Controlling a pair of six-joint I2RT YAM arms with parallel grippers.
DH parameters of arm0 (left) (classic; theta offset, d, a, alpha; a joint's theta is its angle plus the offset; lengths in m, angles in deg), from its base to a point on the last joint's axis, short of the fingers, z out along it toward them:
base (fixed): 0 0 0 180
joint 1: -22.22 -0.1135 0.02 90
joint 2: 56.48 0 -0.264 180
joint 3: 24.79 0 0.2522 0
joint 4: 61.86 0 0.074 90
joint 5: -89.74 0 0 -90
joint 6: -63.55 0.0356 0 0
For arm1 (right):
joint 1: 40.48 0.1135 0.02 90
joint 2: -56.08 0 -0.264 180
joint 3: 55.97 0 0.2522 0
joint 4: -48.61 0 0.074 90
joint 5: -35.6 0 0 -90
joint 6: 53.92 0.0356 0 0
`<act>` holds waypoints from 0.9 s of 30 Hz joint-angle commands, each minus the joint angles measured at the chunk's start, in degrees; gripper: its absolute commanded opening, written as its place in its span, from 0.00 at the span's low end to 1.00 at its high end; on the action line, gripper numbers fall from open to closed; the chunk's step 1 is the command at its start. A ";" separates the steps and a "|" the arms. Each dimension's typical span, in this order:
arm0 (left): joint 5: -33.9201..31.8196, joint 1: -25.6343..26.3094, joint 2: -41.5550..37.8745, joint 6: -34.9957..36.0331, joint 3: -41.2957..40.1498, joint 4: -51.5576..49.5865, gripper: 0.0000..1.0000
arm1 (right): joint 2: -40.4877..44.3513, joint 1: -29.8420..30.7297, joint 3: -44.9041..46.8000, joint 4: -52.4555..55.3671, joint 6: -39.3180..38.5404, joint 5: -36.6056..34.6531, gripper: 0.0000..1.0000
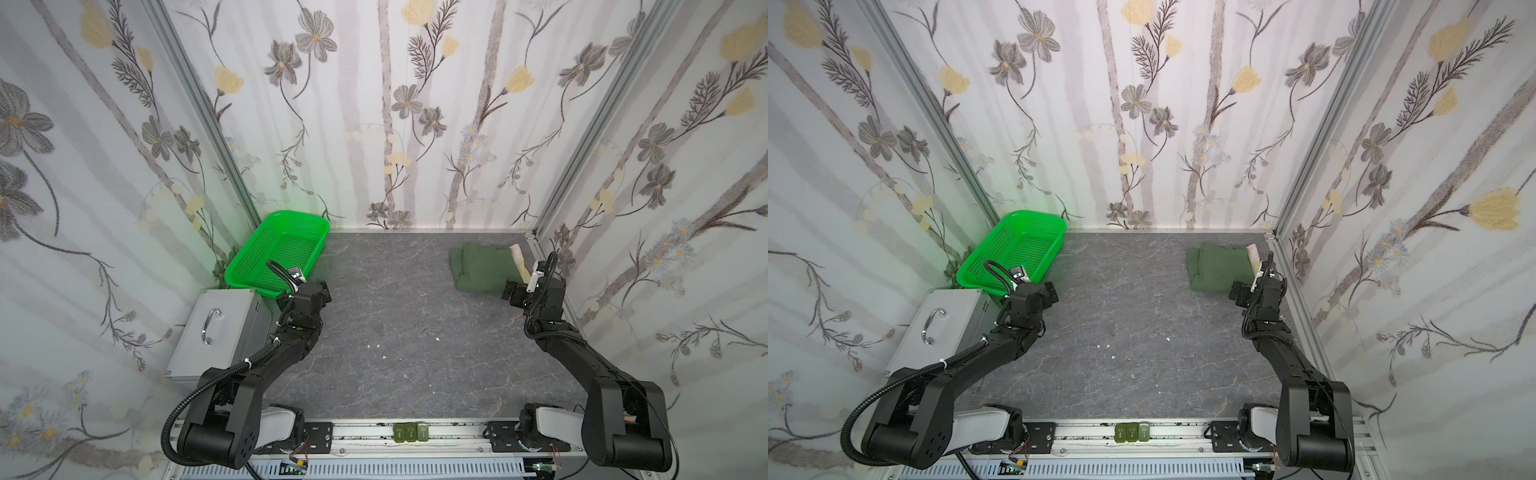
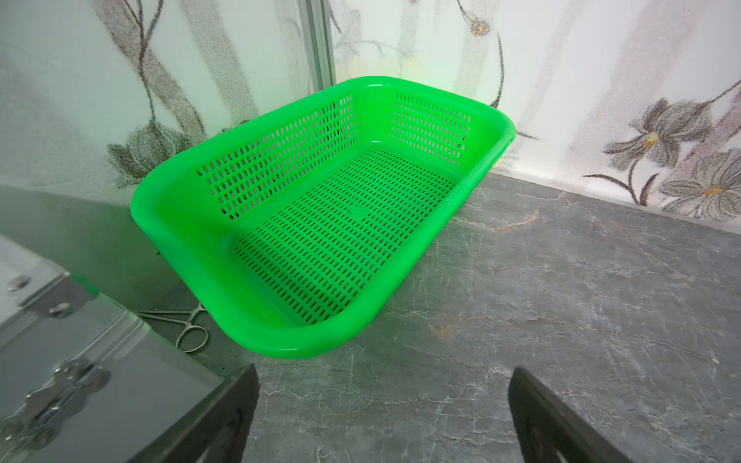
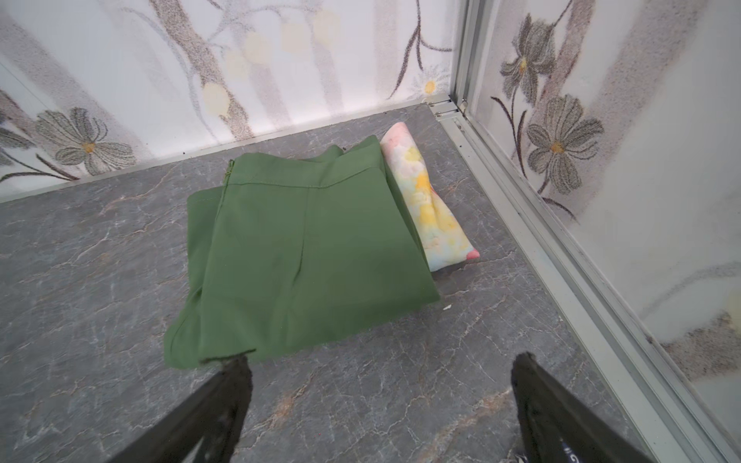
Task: Fold and stack skirts
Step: Reset both arms
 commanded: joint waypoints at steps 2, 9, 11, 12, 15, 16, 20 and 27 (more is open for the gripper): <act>2.20 -1.56 1.96 7.37 -4.85 18.23 1.00 | -0.57 0.52 5.06 -17.22 -2.28 -3.31 1.00; 10.61 -4.11 8.15 8.99 -12.38 36.41 1.00 | -0.15 0.83 12.71 -33.40 -3.21 -1.42 1.00; 12.59 -4.45 9.75 10.35 -12.62 39.03 1.00 | -0.34 0.83 12.61 -33.86 -2.91 0.83 1.00; 13.67 -4.79 10.59 10.74 -12.59 40.31 1.00 | -0.49 0.83 12.68 -34.72 -2.32 1.70 1.00; 16.22 -6.05 13.69 10.34 -12.07 42.10 1.00 | -2.81 2.18 16.03 -44.24 -4.08 3.57 1.00; 16.47 -6.55 13.71 9.87 -12.15 42.13 1.00 | -3.06 3.10 16.60 -45.03 -4.72 2.69 1.00; 22.10 -9.63 14.52 7.38 -14.30 45.66 1.00 | -6.49 3.73 22.97 -60.76 -5.44 2.34 1.00; 23.18 -11.06 16.69 6.00 -16.13 51.30 1.00 | -6.39 3.81 20.57 -55.89 -6.32 3.60 1.00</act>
